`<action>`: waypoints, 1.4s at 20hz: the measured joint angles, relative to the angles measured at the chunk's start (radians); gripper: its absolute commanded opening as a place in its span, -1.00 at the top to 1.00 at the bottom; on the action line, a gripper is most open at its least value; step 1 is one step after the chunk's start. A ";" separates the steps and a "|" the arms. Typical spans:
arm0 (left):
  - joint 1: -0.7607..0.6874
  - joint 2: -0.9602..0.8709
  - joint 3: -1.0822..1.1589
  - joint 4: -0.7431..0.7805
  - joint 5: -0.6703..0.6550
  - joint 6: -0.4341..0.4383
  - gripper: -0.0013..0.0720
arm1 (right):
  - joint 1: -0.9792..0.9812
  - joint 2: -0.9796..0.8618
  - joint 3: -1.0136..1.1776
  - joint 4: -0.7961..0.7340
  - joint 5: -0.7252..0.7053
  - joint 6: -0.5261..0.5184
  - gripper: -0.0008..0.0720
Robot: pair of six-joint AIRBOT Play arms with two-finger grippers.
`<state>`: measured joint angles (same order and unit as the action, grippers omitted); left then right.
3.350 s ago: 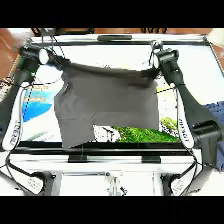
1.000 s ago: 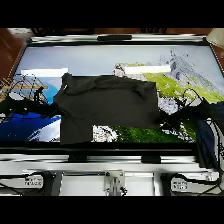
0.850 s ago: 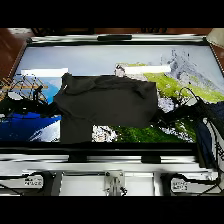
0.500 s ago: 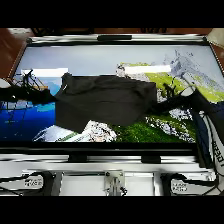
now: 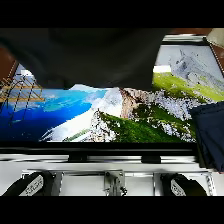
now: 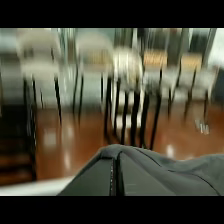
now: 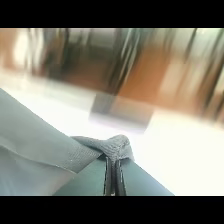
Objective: Fold the shirts.
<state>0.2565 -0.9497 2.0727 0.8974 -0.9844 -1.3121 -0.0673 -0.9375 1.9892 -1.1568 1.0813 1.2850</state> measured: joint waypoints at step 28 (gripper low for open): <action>-0.146 -0.867 -0.225 0.167 0.057 -0.109 0.87 | 0.007 -0.904 -0.188 -0.037 -0.177 0.195 0.77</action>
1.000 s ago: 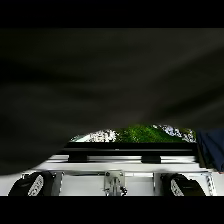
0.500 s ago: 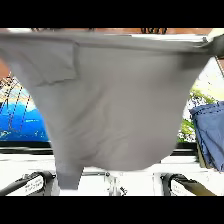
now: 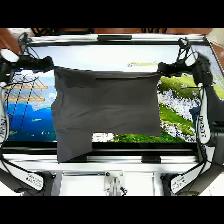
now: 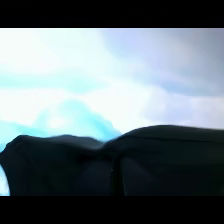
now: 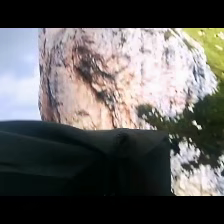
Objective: Fold the shirts.
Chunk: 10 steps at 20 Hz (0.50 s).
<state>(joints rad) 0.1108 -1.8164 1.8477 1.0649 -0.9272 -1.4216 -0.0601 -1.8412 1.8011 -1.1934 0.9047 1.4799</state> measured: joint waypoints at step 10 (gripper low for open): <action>-0.022 -0.111 -0.002 0.108 -0.029 0.039 0.87 | 0.037 -0.089 -0.003 0.025 -0.061 0.001 0.77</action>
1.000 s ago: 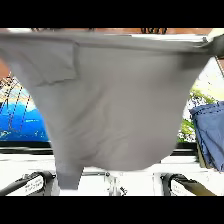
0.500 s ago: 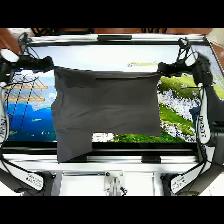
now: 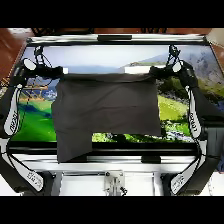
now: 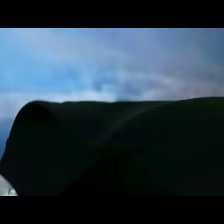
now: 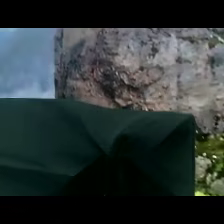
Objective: Fold the shirts.
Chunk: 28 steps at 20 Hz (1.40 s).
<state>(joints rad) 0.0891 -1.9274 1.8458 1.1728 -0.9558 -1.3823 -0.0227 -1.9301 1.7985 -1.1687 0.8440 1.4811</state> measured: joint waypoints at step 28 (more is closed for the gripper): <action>0.054 0.010 0.003 0.126 -0.670 -0.036 -0.66 | 0.018 0.025 0.031 -0.244 0.654 0.108 -0.29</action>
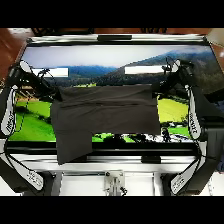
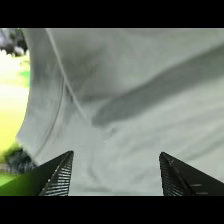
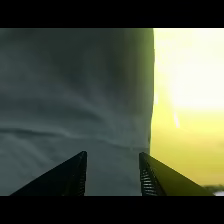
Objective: Fold the shirts.
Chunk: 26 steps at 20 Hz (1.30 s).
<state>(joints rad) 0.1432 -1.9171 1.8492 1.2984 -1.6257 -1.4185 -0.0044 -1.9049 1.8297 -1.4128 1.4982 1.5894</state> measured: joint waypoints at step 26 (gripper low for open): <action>0.349 0.639 -1.212 -0.278 0.320 0.410 -0.26 | -0.137 0.507 -0.488 0.018 0.063 -0.057 -0.30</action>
<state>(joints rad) 0.4919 -1.2781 0.6373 1.0206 -1.3060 -1.0080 -0.1417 -1.3975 1.3418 -1.3945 1.5612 1.5326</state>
